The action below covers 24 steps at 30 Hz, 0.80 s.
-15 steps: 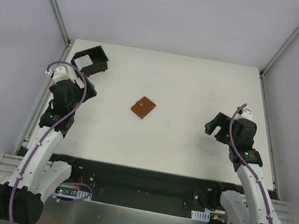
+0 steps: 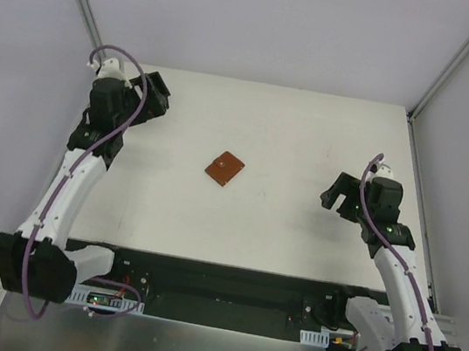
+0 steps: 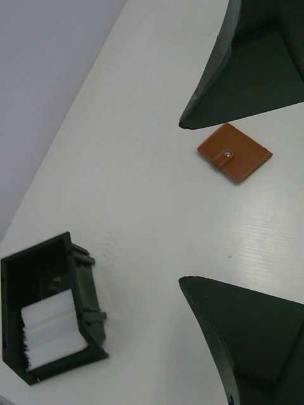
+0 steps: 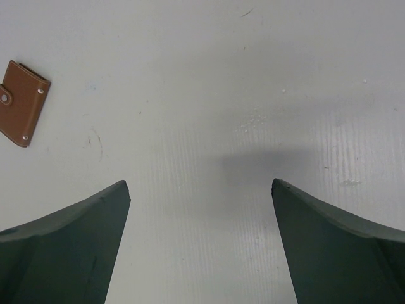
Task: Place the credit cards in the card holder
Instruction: Move the storage box to the center of the board.
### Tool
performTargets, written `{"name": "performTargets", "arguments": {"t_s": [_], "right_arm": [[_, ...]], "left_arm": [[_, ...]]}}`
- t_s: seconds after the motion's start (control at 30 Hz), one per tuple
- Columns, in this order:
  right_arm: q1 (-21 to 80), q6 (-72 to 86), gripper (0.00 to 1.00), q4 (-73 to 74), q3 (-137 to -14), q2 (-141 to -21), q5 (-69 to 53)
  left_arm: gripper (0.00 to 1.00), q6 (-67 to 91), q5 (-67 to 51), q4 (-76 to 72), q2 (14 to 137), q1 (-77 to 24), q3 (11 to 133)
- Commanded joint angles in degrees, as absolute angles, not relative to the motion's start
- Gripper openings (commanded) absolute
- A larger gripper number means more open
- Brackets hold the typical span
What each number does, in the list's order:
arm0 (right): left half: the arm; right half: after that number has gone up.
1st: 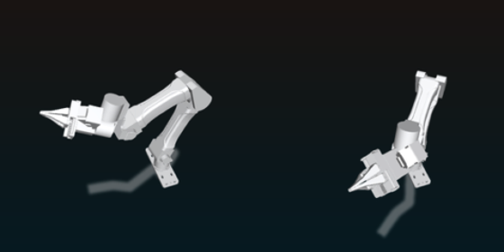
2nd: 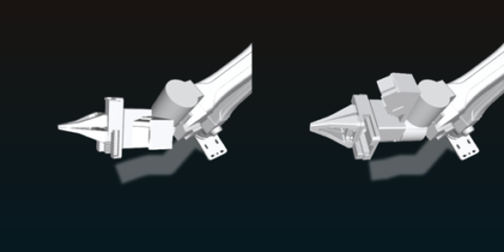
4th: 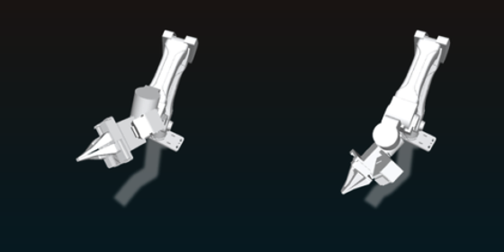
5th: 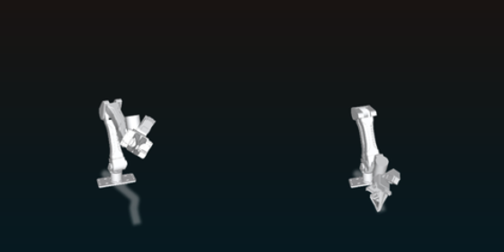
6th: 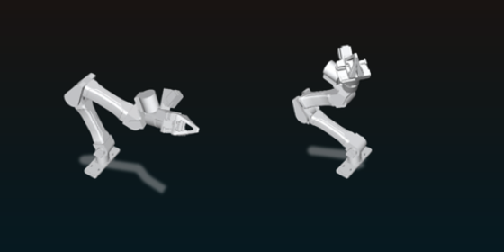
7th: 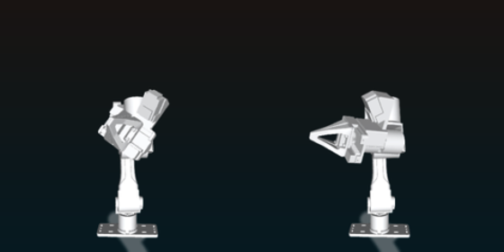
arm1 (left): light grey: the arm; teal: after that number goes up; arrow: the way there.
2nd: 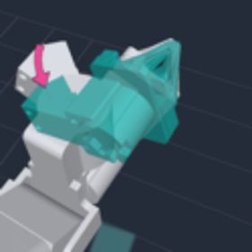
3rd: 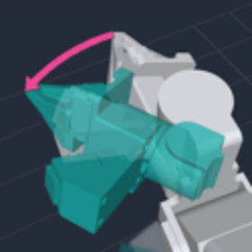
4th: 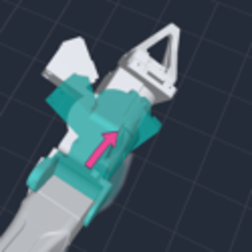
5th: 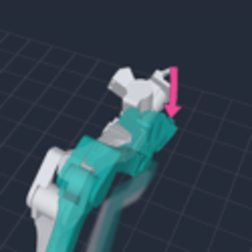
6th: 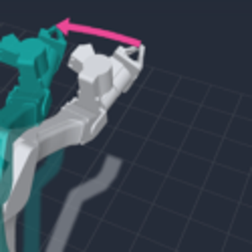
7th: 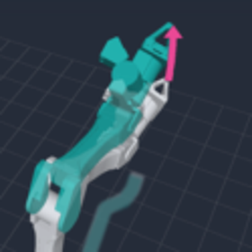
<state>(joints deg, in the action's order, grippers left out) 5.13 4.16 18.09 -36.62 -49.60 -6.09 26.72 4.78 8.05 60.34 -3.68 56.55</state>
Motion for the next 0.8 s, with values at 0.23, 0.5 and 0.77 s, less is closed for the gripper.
{"name": "performTargets", "arguments": {"t_s": [0.23, 0.5, 0.77], "right_arm": [[5.2, 2.2, 0.96, 23.4, -41.5, -51.0, -8.5], [5.2, 2.9, 0.96, 23.8, -39.4, -49.9, -10.3], [5.2, 2.7, 0.96, 24.3, -38.9, -51.3, -11.8]], "left_arm": [[0.99, 18.4, -7.6, 8.3, 86.3, -2.7, 81.7], [0.99, 17.5, -9.6, 10.0, 103.3, -1.2, 93.5], [0.99, 16.8, -6.8, 11.6, 114.3, -0.4, 103.6]]}}
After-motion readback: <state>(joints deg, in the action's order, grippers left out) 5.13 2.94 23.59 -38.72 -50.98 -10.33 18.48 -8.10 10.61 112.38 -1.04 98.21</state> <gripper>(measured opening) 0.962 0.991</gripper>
